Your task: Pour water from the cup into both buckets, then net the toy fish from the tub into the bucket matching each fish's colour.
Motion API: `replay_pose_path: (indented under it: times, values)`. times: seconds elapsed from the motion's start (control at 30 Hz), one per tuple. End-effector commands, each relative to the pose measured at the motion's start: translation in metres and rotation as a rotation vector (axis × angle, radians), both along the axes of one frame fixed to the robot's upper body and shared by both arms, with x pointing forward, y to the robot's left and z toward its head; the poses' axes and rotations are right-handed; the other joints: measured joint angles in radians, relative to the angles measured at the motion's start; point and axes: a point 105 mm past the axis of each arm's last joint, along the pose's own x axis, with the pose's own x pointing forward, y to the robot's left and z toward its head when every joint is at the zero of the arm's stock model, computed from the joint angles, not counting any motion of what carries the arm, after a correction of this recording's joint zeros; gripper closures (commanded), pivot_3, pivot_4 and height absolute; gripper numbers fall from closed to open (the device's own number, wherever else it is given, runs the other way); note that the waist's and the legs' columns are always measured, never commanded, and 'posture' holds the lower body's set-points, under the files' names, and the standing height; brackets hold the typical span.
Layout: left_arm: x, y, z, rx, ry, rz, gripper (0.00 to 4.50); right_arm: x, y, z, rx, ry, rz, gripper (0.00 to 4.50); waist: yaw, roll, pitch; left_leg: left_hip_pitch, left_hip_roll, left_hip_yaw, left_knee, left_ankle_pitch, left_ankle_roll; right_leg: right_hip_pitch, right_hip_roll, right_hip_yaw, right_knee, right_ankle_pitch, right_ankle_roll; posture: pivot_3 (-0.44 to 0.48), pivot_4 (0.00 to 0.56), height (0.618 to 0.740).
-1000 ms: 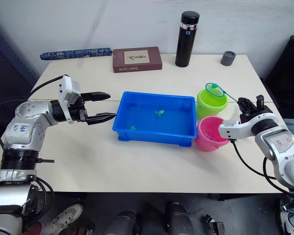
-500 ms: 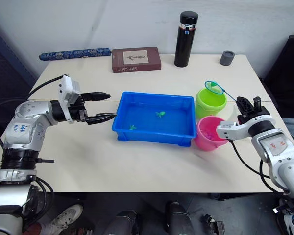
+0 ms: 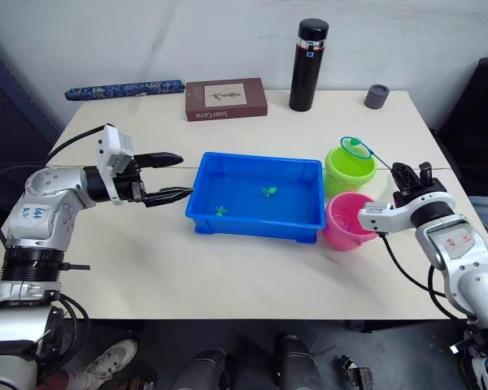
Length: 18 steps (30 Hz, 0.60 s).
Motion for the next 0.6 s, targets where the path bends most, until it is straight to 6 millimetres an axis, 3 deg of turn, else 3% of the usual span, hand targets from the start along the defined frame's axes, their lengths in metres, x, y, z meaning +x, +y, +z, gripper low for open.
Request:
replay_pose_path:
  times: [0.03,0.27,0.37,0.5,0.6]
  values:
    - [-0.002,0.001,0.010,0.003,-0.042,0.003,0.05,-0.002,-0.007,0.020,0.010,-0.075,-0.028,4.50,0.000,0.000,0.000,0.000,0.000,0.000,0.000,0.000,0.000,0.000,0.000,0.000,0.000,0.000,0.000,0.000,0.150,0.739]
    - [-0.002,0.001,0.010,0.002,-0.039,0.004,0.05,0.000,-0.004,0.011,0.037,-0.022,-0.020,4.50,0.000,0.000,0.000,0.000,0.000,0.000,0.000,0.000,0.000,0.000,0.000,0.000,0.000,0.000,0.000,0.000,0.150,0.739]
    - [-0.002,0.001,0.010,0.004,-0.037,0.007,0.05,0.001,-0.008,0.022,0.062,-0.073,-0.041,4.50,-0.001,0.000,0.000,0.000,0.000,0.000,0.000,0.000,0.000,0.000,0.000,0.000,0.000,0.000,0.000,0.000,0.150,0.739]
    - [-0.002,0.001,0.009,0.005,-0.036,0.009,0.05,0.001,-0.004,0.005,0.059,0.005,-0.017,4.50,-0.001,0.000,0.000,0.000,0.000,0.001,0.000,0.000,0.000,0.000,0.000,0.000,0.001,0.000,0.000,0.000,0.150,0.739]
    - [-0.002,0.002,0.010,0.002,-0.036,0.012,0.05,0.001,-0.011,0.024,0.068,-0.073,-0.056,4.50,-0.001,0.000,0.000,0.000,0.000,0.001,0.000,0.000,0.000,0.000,0.000,0.001,0.001,0.000,0.000,0.000,0.150,0.739]
